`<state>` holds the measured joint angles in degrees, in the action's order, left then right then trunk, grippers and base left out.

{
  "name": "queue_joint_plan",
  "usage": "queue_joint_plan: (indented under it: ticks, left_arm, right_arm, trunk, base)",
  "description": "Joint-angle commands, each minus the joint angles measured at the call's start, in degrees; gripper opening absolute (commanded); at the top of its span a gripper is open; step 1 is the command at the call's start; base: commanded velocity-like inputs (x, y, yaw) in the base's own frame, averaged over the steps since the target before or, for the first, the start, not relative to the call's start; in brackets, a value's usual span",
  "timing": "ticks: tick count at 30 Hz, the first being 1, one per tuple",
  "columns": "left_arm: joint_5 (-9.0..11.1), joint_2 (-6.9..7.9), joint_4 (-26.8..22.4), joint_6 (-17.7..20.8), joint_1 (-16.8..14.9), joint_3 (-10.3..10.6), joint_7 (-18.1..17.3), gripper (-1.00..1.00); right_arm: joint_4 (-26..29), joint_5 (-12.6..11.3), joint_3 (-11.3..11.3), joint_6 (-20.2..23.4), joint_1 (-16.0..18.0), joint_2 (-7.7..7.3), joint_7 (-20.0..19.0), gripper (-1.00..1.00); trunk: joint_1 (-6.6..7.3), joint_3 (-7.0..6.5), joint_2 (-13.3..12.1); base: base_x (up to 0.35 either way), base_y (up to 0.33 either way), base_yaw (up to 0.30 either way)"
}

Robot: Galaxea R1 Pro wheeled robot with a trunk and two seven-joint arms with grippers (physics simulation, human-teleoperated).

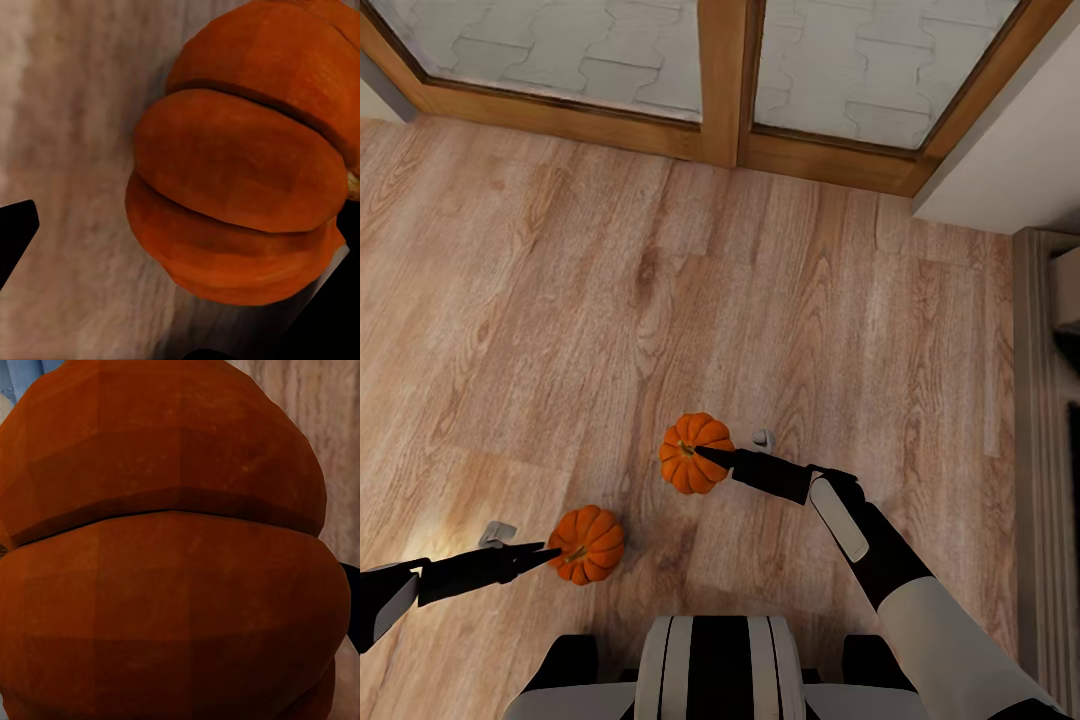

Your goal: Place each of the two pumpkins and all three candles from the living room inside a cabinet in the living room (use any cabinet), then make sure every cabinet is closed, and position the cauldron so it is next to a table in the living room.

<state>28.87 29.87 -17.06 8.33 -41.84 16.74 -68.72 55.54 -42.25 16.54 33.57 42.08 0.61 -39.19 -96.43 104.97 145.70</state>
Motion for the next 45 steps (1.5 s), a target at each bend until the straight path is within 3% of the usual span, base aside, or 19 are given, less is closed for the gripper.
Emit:
queue_joint_plan:
  ticks: [1,19,29,30,37,45]
  left_arm:
    - [0.2,0.02,0.1,0.5,0.0,0.6,2.3,1.00]
    - [0.1,0.04,0.5,0.7,0.0,0.0,2.4,1.00]
    - [-0.3,-2.01,0.6,0.7,0.0,0.6,2.4,1.00]
    - [-0.3,-2.21,0.6,0.7,0.0,0.6,2.3,-1.00]
    - [0.0,-2.38,0.3,0.6,0.0,0.4,1.2,-1.00]
    - [0.1,-1.91,0.6,0.5,0.0,0.3,-3.6,-1.00]
  right_arm:
    - [0.0,-0.5,0.0,0.5,0.0,0.00,0.2,-1.00]
    - [0.0,-0.7,0.0,0.5,0.0,0.09,-0.2,-1.00]
    - [0.0,-0.5,0.1,0.5,0.0,0.17,0.0,-1.00]
    - [0.0,-0.5,0.1,0.5,0.0,0.17,0.0,-1.00]
    - [0.0,-0.5,0.1,0.5,0.0,0.18,0.1,-1.00]
    - [0.0,-0.5,0.1,0.5,0.0,0.26,0.1,-1.00]
  trunk:
    - [0.00,0.02,0.0]
    - [0.00,-0.59,0.0]
    - [0.00,-0.93,0.0]
    - [0.00,-0.93,0.0]
    - [0.00,-0.94,0.0]
    - [0.00,-0.94,0.0]
  base:
    - [0.000,0.000,-0.105]
    - [0.000,0.000,-0.247]
    - [0.000,0.000,-0.188]
    - [0.000,0.000,-0.015]
    - [0.000,0.000,-0.003]
    - [0.000,0.000,0.000]
